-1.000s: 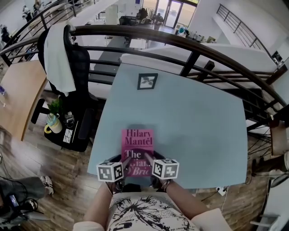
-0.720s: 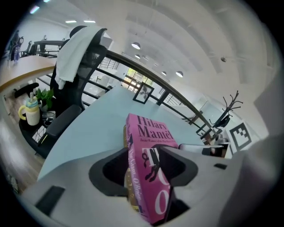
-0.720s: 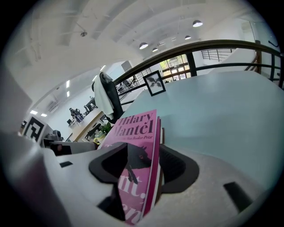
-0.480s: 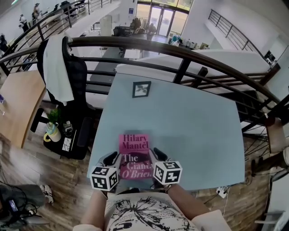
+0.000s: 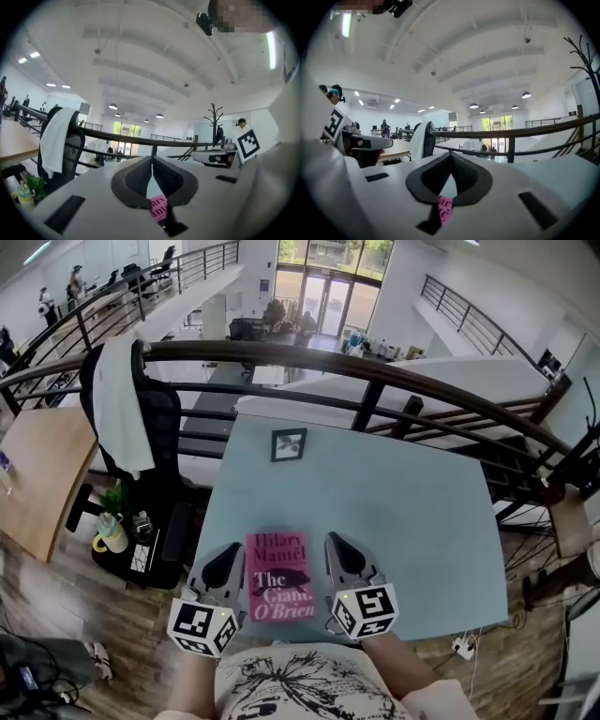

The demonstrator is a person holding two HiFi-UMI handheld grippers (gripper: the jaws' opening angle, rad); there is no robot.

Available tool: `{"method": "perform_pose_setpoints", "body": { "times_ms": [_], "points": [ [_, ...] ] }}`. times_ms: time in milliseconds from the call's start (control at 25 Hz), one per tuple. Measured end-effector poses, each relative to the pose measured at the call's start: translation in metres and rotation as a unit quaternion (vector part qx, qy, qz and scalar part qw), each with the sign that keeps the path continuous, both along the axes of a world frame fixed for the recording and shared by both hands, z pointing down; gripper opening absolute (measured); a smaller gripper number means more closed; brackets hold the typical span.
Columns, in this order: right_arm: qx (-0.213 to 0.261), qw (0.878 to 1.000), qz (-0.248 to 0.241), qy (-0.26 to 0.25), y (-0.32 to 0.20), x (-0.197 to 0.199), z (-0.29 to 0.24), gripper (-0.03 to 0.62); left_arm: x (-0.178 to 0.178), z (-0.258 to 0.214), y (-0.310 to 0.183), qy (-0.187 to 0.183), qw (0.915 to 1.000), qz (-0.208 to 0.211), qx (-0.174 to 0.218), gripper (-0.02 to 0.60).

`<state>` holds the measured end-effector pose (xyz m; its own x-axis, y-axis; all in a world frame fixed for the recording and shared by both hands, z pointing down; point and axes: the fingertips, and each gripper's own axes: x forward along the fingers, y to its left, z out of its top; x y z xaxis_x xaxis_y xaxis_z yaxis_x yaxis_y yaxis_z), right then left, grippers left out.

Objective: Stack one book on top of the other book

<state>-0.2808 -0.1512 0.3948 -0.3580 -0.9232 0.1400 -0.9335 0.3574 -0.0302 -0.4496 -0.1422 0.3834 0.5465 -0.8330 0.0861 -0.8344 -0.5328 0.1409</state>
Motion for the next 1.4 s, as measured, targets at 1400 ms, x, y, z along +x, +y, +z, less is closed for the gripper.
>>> {"method": "perform_pose_setpoints", "body": {
  "times_ms": [1400],
  "points": [
    [0.099, 0.992, -0.041, 0.064, 0.009, -0.026, -0.050, -0.009, 0.015, -0.050, -0.001, -0.057, 0.9960, 0.012, 0.067, 0.015]
  ]
}}
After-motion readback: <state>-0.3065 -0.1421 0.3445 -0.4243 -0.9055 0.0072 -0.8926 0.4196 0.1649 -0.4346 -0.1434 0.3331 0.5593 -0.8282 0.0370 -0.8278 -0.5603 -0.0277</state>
